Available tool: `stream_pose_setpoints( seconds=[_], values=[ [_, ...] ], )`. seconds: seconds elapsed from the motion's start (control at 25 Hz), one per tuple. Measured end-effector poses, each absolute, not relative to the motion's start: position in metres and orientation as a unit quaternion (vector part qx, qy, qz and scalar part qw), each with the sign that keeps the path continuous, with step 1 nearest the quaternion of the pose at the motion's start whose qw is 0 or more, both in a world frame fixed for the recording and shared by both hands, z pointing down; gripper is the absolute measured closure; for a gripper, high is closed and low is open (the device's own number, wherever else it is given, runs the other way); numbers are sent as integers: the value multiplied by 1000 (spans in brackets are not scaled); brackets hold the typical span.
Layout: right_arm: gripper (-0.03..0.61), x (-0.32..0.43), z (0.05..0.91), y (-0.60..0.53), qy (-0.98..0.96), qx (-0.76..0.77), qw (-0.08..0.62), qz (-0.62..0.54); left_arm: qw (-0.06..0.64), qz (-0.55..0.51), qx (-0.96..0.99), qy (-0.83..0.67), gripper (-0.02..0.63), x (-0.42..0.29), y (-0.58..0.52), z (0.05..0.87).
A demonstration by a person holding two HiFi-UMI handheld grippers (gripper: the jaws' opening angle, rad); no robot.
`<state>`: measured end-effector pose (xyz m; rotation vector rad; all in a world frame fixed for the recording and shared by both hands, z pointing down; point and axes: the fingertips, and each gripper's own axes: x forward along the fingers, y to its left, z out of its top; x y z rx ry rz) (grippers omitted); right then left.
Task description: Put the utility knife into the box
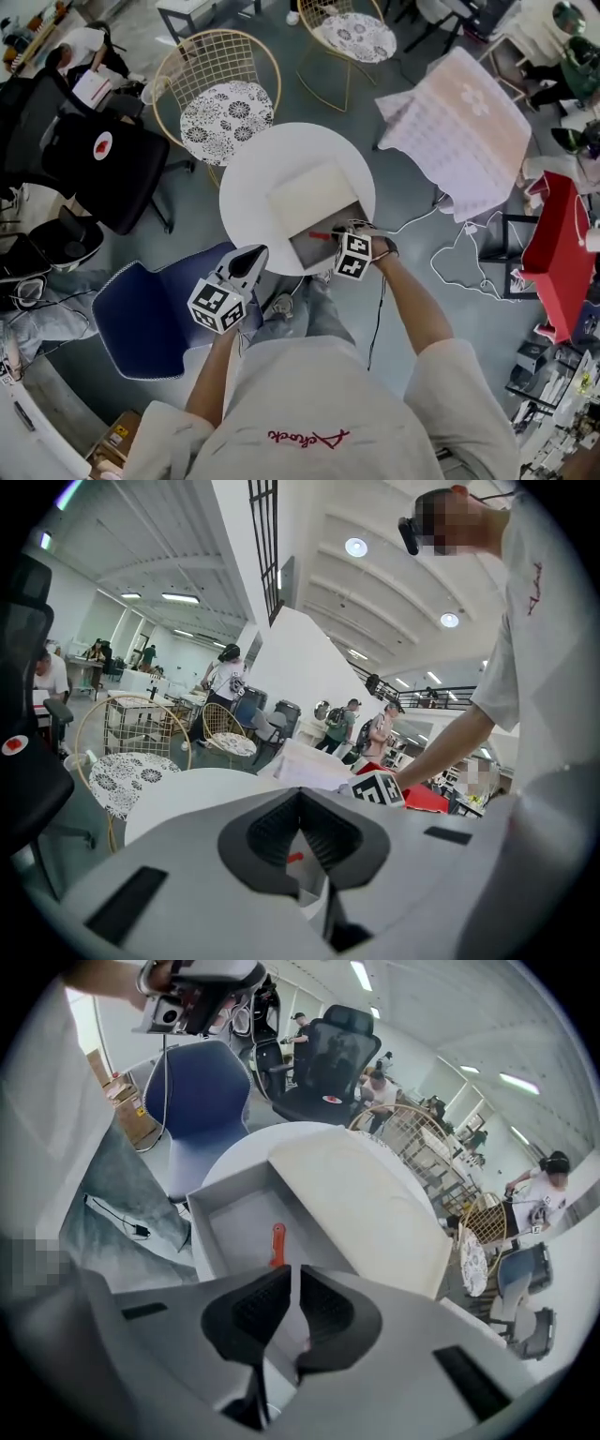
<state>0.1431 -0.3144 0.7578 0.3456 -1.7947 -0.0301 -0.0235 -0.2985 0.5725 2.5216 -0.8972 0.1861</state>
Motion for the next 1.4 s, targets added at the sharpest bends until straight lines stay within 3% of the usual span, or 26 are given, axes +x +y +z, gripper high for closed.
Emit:
stream_pose_setpoints(
  seconds=[0.32, 0.6, 0.8, 1.16, 1.28, 1.4],
  values=[
    [561, 144, 723, -297, -764, 251, 594, -16, 195, 61, 940, -275, 603, -26, -281, 553],
    [561, 132, 685, -268, -768, 357, 530, 30, 191, 60, 953, -229, 603, -22, -247, 550],
    [561, 129, 642, -266, -780, 463, 410, 96, 183, 59, 958, -212, 603, -12, -236, 546],
    [561, 158, 570, -258, -778, 579, 99, 221, 157, 57, 962, -217, 603, 5, -226, 528],
    [561, 167, 553, -239, -776, 588, 47, 224, 156, 57, 960, -225, 603, 13, -214, 525],
    [561, 175, 546, -213, -778, 592, 51, 206, 150, 58, 960, -230, 603, 24, -198, 520]
  ],
)
